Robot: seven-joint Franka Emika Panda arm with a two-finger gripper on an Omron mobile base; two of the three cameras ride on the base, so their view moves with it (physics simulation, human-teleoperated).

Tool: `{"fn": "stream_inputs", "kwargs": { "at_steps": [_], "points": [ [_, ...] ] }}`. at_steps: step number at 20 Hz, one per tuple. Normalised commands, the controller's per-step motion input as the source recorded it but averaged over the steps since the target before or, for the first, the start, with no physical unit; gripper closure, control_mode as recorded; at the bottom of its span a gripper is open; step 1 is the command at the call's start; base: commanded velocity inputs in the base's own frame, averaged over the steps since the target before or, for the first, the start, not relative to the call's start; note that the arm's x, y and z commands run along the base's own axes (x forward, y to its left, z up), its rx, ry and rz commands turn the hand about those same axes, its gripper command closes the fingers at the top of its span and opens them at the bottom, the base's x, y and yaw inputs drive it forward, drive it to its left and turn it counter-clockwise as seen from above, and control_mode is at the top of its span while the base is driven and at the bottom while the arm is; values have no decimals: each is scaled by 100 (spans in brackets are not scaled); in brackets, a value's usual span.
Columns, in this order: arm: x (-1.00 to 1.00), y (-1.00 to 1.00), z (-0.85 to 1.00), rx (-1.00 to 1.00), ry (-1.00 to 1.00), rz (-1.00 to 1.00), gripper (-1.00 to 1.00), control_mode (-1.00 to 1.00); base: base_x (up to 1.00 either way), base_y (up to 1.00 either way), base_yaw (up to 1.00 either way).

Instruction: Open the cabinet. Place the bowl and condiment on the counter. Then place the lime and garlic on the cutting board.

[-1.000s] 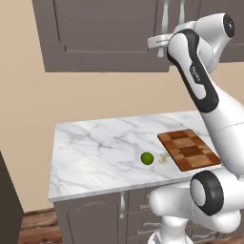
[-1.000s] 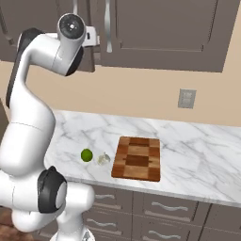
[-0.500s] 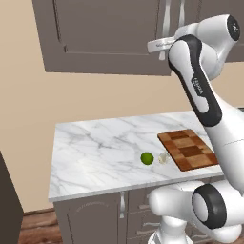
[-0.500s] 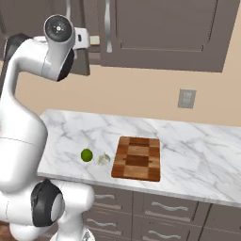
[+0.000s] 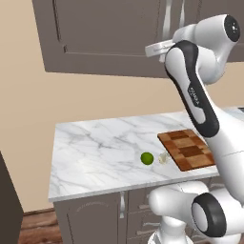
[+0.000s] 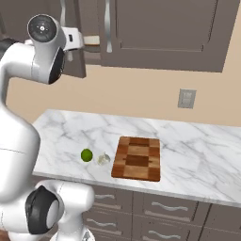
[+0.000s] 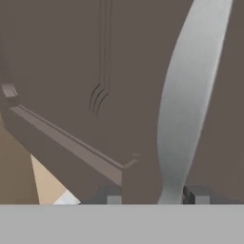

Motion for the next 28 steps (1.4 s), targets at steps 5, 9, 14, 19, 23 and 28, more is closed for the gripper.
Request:
{"fn": "stream_inputs", "kwargs": {
  "at_steps": [5,9,14,19,23,28],
  "points": [
    [-7,100,0,-10,0,-6,100,-100,0,0,0],
    [-3,100,0,-10,0,-7,100,-100,0,0,0],
    [-7,100,0,-8,0,-6,100,-100,0,0,0],
    [-26,100,1,-2,-2,-5,100,-100,0,0,0],
    [-51,100,3,-1,-4,-3,100,-100,0,0,0],
    [-61,100,5,0,-3,-2,100,-100,0,0,0]
  ]
}}
